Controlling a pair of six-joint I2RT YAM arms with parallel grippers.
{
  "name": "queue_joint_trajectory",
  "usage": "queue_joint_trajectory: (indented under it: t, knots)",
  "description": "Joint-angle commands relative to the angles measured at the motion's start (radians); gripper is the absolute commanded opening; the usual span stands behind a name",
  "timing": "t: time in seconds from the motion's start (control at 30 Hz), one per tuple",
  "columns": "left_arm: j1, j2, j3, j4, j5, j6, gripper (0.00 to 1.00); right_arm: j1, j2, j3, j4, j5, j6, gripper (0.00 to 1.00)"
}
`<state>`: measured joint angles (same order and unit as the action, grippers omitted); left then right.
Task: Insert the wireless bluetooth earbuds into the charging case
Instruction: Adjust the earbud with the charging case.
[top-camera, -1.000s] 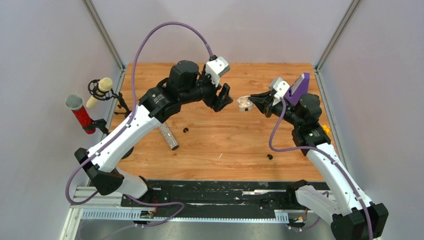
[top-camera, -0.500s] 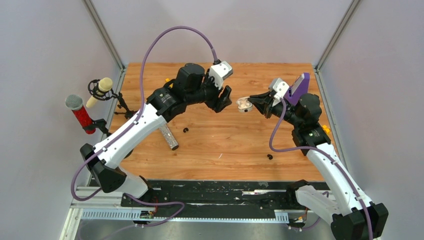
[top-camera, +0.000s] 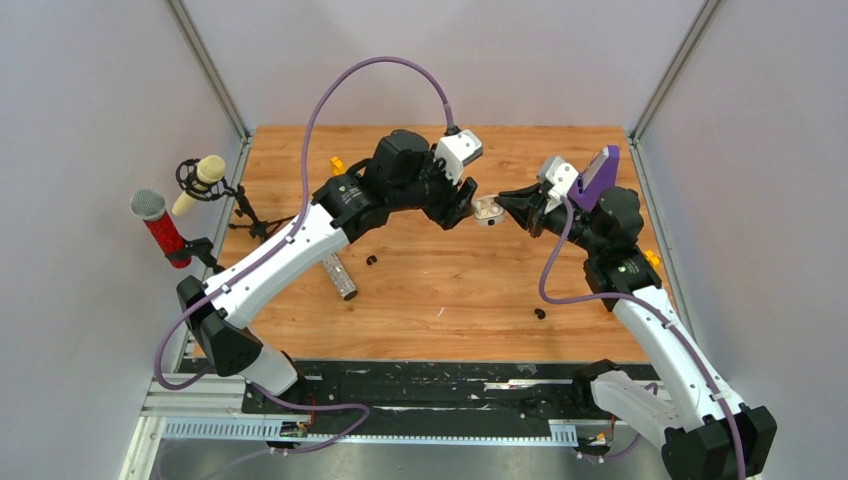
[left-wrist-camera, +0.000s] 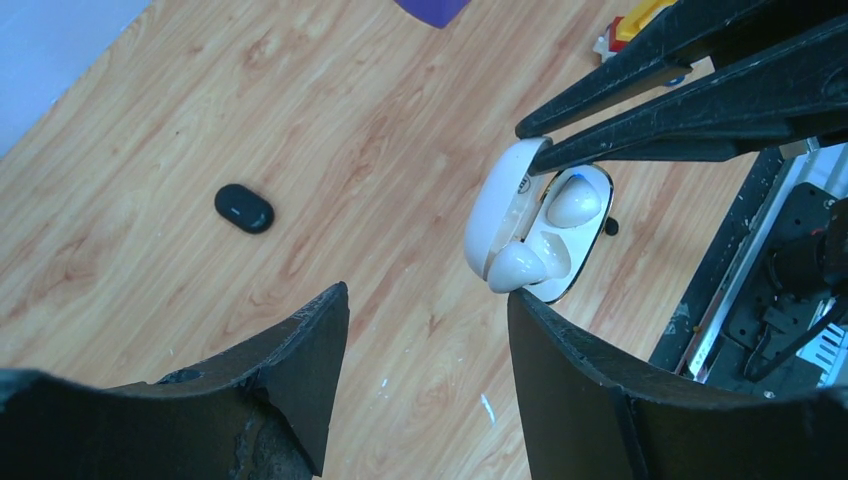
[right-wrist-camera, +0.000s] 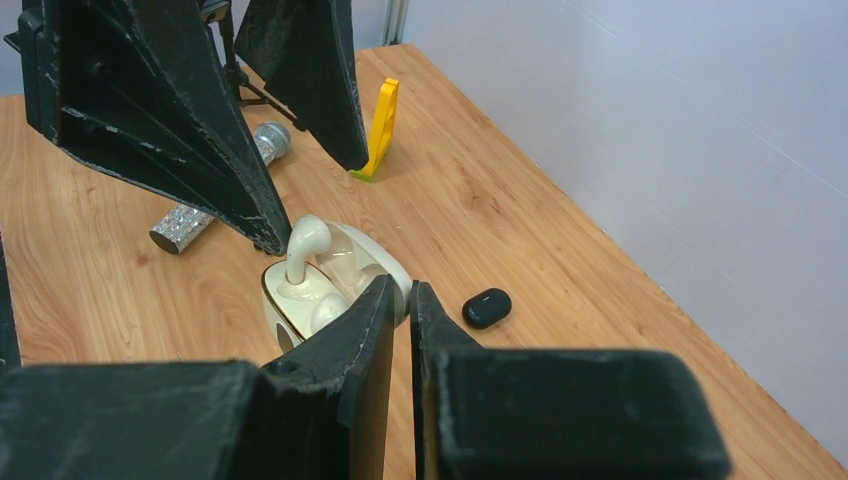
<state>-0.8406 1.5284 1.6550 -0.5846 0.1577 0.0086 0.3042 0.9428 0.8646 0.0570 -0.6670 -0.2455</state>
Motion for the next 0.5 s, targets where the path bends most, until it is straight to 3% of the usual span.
queue_joint_trajectory:
  t: [0.0, 0.47]
  knots:
    - [-0.005, 0.004, 0.061, 0.014, -0.02, 0.021, 0.67, -0.004, -0.005, 0.007, 0.02, -0.039, 0.006, 0.0]
    - [-0.004, 0.001, 0.059, 0.01, -0.014, 0.027, 0.66, -0.004, -0.005, 0.011, 0.023, -0.037, 0.023, 0.0]
